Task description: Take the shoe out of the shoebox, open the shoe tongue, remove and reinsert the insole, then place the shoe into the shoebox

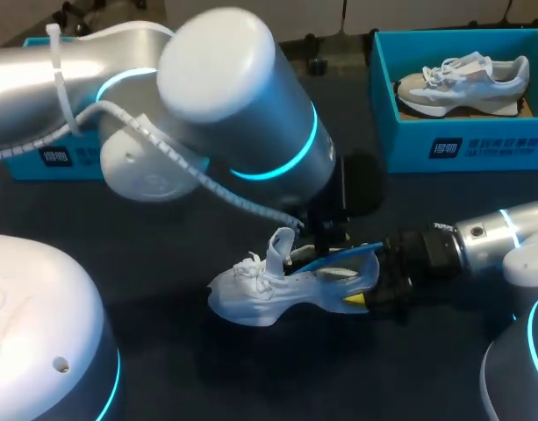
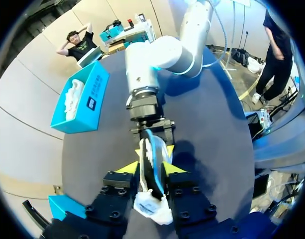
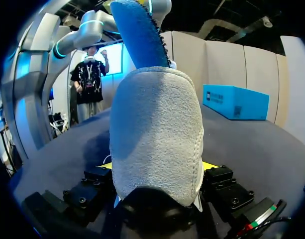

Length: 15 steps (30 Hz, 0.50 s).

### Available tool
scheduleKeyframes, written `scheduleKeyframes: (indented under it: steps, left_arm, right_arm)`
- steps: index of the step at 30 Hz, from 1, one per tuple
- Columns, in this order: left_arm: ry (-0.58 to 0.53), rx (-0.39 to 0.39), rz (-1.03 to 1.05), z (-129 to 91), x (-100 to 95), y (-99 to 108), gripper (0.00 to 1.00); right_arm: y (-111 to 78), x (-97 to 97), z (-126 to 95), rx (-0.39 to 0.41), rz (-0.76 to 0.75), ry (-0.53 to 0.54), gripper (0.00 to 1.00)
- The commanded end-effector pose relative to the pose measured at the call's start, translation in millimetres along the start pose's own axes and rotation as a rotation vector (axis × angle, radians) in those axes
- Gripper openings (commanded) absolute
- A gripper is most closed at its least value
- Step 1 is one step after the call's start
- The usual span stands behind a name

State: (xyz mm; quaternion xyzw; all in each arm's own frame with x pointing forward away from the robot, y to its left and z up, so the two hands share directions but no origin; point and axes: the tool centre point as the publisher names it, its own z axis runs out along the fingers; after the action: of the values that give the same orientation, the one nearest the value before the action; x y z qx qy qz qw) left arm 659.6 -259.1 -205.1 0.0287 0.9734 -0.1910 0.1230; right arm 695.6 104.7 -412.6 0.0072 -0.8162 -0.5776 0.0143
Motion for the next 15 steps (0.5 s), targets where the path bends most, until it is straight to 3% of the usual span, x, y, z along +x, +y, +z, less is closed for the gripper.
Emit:
scheduleKeyframes:
  steps: [1, 7, 15]
  left_arm:
    - [0.009, 0.015, -0.013, 8, -7.8, 7, 0.30]
    - [0.025, -0.014, -0.049, 32, -22.3, 9, 0.31]
    - [0.044, -0.038, -0.062, 51, -25.2, 14, 0.31]
  right_arm:
    - [1.4, 0.8, 1, 0.003, 0.000, -0.002, 0.00]
    - [1.4, 0.8, 1, 0.003, 0.000, -0.002, 0.00]
    - [1.4, 0.8, 1, 0.003, 0.000, -0.002, 0.00]
